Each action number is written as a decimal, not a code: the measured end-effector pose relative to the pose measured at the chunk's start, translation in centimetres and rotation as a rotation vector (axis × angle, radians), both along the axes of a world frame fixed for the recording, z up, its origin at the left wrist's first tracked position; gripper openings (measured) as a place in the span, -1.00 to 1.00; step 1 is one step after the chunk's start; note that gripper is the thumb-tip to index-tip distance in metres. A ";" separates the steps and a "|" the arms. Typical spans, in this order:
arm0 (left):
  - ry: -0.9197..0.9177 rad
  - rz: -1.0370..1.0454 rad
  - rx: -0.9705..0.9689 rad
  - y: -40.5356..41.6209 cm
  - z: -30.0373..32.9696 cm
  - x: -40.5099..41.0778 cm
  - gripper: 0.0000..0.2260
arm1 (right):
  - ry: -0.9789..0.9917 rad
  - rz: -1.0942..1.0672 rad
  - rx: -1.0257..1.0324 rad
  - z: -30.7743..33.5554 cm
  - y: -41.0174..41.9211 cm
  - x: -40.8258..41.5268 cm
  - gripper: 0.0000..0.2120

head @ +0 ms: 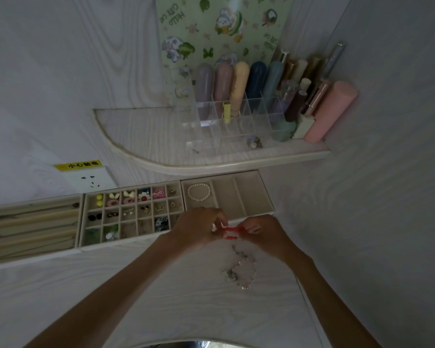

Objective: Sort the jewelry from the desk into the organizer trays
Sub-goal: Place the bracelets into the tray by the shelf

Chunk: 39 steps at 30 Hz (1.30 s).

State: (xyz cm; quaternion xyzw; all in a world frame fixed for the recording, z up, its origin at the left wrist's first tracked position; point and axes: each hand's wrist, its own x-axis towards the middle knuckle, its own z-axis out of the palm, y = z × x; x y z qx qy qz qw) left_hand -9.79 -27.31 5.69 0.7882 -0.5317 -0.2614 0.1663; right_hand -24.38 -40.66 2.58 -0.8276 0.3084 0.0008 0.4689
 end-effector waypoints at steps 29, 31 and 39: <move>-0.061 0.124 -0.036 -7.1 -6.6 7.3 -0.74 | 0.119 -0.177 -0.299 -1.0 -6.5 10.4 -0.66; -0.123 0.079 -0.078 -6.7 -6.9 7.3 -0.77 | 0.040 -0.222 -0.337 -1.5 -6.6 10.3 -0.68; -0.459 -0.130 -0.190 -5.5 -7.0 6.7 -0.81 | 0.065 -0.229 -0.301 -1.1 -6.3 10.0 -0.78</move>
